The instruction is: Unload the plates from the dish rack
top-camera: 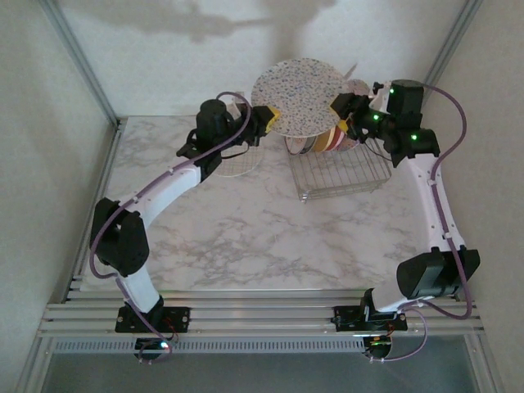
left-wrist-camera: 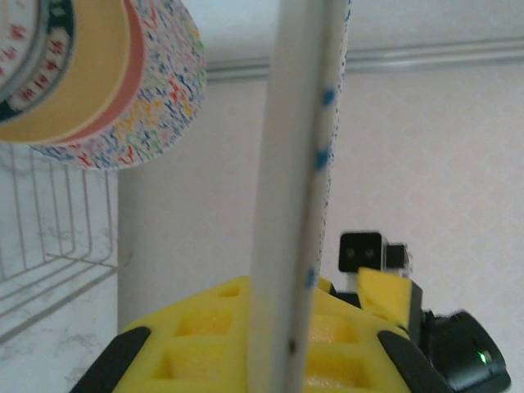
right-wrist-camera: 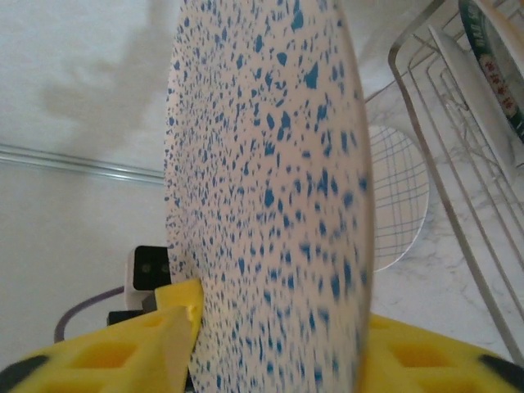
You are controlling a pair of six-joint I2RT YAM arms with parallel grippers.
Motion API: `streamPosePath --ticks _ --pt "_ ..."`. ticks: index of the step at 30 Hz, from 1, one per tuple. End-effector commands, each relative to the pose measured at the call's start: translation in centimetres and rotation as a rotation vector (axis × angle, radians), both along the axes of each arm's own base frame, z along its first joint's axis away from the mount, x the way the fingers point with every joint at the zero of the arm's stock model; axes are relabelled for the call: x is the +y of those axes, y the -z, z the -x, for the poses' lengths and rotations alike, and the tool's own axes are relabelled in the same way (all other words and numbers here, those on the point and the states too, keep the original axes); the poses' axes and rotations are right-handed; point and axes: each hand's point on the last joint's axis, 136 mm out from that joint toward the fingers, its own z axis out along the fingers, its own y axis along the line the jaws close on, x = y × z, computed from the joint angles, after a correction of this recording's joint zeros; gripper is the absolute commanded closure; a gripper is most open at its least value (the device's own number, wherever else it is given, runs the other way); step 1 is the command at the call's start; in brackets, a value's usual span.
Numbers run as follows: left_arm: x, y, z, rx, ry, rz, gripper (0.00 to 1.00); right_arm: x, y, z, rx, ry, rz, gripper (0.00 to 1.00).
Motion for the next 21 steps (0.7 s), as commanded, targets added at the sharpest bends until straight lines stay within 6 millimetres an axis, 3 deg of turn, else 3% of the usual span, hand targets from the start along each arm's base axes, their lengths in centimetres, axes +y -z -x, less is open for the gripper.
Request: streamPosePath --ticks 1,4,8,15,21 --pt "4.1 -4.2 0.7 -0.127 -0.056 0.01 1.0 -1.2 -3.9 1.8 -0.207 0.062 0.116 0.41" --pt "6.9 -3.3 0.5 -0.114 -0.102 0.0 1.0 -1.0 -5.4 3.1 -0.351 0.072 0.221 0.38" --pt "11.2 -0.7 0.4 -0.084 -0.189 -0.01 1.0 -0.5 -5.6 4.9 -0.474 0.047 0.324 0.38" --pt "17.7 6.3 0.3 -0.02 -0.372 -0.083 1.0 2.6 -3.0 8.2 -0.665 -0.1 0.606 0.31" --pt "19.9 12.5 -0.5 0.022 -0.478 -0.129 1.0 4.9 -0.4 9.3 -0.73 -0.193 0.691 0.23"
